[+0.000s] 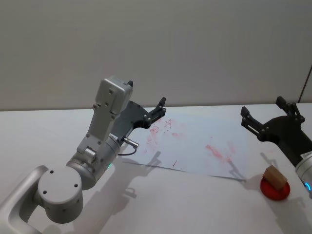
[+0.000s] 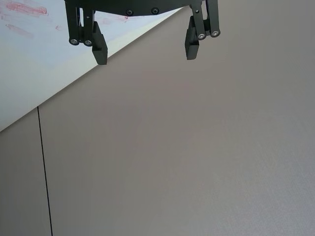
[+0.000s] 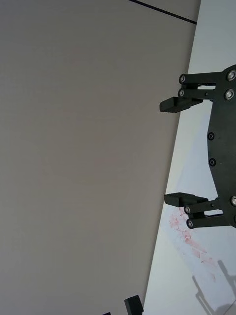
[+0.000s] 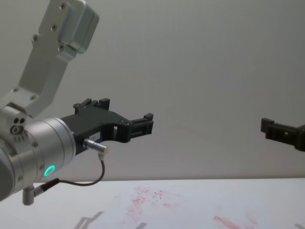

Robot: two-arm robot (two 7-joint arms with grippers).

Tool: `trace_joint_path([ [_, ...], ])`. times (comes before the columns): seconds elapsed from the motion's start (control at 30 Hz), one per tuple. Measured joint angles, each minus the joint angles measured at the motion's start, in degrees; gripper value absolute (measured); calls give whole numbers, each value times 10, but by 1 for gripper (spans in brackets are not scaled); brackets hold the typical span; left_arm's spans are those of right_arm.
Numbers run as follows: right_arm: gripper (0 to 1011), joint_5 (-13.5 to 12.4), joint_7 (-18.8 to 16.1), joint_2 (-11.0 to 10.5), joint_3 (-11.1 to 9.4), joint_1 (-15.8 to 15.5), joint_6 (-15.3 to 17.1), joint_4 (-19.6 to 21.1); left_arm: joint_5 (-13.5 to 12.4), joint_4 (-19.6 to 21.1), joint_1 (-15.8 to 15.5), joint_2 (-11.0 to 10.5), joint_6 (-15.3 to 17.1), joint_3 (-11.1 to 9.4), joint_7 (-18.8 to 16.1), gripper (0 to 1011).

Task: Use the one hand to pick up the stamp and affix it onto the A4 paper.

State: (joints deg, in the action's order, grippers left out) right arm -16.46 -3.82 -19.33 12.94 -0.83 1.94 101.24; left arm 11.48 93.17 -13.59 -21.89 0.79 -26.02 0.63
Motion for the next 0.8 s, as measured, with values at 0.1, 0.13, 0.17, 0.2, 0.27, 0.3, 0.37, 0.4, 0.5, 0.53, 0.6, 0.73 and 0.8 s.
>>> trace_joint_path([
  [0.1, 1001, 0, 0, 0, 0, 0, 0, 0, 0, 0, 0, 0, 0, 0, 0, 1001],
  [0.13, 1001, 0, 0, 0, 0, 0, 0, 0, 0, 0, 0, 0, 0, 0, 0, 1001],
  [0.17, 1001, 0, 0, 0, 0, 0, 0, 0, 0, 0, 0, 0, 0, 0, 0, 1001],
  [0.2, 1001, 0, 0, 0, 0, 0, 0, 0, 0, 0, 0, 0, 0, 0, 0, 1001],
  [0.27, 1001, 0, 0, 0, 0, 0, 0, 0, 0, 0, 0, 0, 0, 0, 0, 1001],
  [0.3, 1001, 0, 0, 0, 0, 0, 0, 0, 0, 0, 0, 0, 0, 0, 0, 1001],
  [0.37, 1001, 0, 0, 0, 0, 0, 0, 0, 0, 0, 0, 0, 0, 0, 0, 1001],
  [0.4, 1001, 0, 0, 0, 0, 0, 0, 0, 0, 0, 0, 0, 0, 0, 0, 1001],
  [0.5, 1001, 0, 0, 0, 0, 0, 0, 0, 0, 0, 0, 0, 0, 0, 0, 1001],
  [0.53, 1001, 0, 0, 0, 0, 0, 0, 0, 0, 0, 0, 0, 0, 0, 0, 1001],
  [0.6, 1001, 0, 0, 0, 0, 0, 0, 0, 0, 0, 0, 0, 0, 0, 0, 1001],
  [0.73, 1001, 0, 0, 0, 0, 0, 0, 0, 0, 0, 0, 0, 0, 0, 0, 1001],
  [0.8, 1001, 0, 0, 0, 0, 0, 0, 0, 0, 0, 0, 0, 0, 0, 0, 1001],
])
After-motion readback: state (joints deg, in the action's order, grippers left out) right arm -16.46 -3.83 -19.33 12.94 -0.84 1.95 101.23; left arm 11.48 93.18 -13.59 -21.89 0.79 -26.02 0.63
